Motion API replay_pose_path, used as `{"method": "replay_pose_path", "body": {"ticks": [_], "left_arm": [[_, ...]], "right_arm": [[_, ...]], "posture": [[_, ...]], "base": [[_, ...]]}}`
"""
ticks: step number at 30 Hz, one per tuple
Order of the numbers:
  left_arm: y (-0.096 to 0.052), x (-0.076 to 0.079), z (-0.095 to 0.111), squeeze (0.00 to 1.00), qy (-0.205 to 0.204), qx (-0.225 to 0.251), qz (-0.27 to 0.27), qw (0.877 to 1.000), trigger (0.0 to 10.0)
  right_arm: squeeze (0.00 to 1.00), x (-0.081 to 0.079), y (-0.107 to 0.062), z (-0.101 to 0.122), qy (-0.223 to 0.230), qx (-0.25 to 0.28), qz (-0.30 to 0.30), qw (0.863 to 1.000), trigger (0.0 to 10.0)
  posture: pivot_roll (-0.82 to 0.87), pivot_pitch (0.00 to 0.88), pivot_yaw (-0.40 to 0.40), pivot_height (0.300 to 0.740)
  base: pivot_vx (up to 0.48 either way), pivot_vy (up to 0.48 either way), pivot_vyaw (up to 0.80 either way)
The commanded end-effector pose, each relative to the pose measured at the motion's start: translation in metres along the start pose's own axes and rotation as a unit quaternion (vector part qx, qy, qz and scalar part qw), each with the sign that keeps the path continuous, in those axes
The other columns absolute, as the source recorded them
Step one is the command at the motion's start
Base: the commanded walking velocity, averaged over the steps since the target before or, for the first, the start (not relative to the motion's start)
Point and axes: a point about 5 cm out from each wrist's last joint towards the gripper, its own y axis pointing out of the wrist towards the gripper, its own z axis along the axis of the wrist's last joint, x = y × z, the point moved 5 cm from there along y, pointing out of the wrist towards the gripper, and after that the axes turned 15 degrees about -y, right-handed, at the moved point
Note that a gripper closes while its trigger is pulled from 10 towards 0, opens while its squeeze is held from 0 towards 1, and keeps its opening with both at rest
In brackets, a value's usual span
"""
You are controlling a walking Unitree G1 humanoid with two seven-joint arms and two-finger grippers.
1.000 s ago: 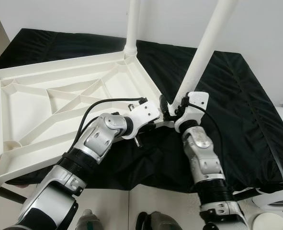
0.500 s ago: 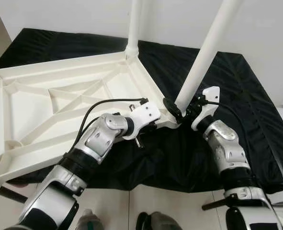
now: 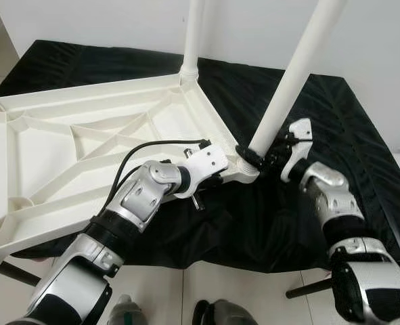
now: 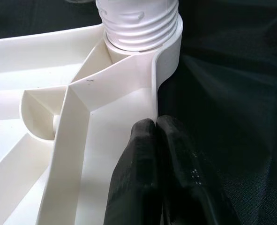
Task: Building children table
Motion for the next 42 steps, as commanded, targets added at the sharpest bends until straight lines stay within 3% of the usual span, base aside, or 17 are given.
{"method": "replay_pose_path", "body": {"ticks": [1,15,16,18,19,25,32,40,42], "left_arm": [[0.004,0.012,0.004,0.0,0.009,0.002,-0.031,0.999,10.0],[0.002,0.009,0.004,0.0,0.01,0.0,-0.03,1.0,10.0],[0.003,0.01,0.004,0.0,0.01,0.0,-0.031,0.999,10.0],[0.003,0.01,0.004,0.0,0.01,0.0,-0.031,0.999,10.0],[0.003,0.01,0.004,0.0,0.011,0.0,-0.031,0.999,10.0],[0.004,0.011,0.005,0.0,0.011,0.001,-0.033,0.999,10.0],[0.004,0.012,0.005,0.0,0.009,0.002,-0.033,0.999,10.0],[0.003,0.012,0.004,0.0,0.007,0.002,-0.031,0.999,10.0],[0.003,0.012,0.004,0.0,0.007,0.002,-0.032,0.999,10.0]], "right_arm": [[0.0,0.004,-0.003,-0.003,-0.008,-0.01,0.002,1.0,0.0],[0.0,0.003,-0.009,-0.009,0.002,0.002,0.01,1.0,0.0],[0.0,0.003,-0.01,-0.01,0.005,0.004,0.001,1.0,8.4],[0.0,0.003,-0.01,-0.01,0.005,0.004,0.001,1.0,8.4],[0.0,0.003,-0.01,-0.009,0.009,0.009,-0.012,1.0,10.0],[0.0,0.002,-0.006,-0.001,0.021,0.037,-0.078,0.996,10.0],[0.0,0.005,-0.004,-0.001,0.016,0.033,-0.139,0.99,10.0],[0.0,-0.007,0.004,0.009,0.03,0.045,-0.2,0.978,10.0],[0.0,-0.018,0.009,0.016,0.038,0.052,-0.218,0.974,10.0]], "posture": [[0.06,0.016,-0.094,0.74],[0.06,0.017,-0.09,0.74],[0.06,0.018,-0.087,0.74],[0.06,0.018,-0.087,0.74],[0.06,0.019,-0.087,0.74],[0.06,0.022,-0.09,0.74],[0.06,0.022,-0.094,0.74],[0.05,0.024,-0.097,0.74],[0.06,0.023,-0.1,0.74]], "base": [[0.0,0.0,0.0],[0.0,0.0,0.0],[0.0,0.0,0.0],[0.0,0.0,0.0],[0.0,0.0,0.0],[0.0,0.0,0.0],[0.0,0.0,0.0],[0.0,0.0,0.0],[0.0,0.0,0.0]]}}
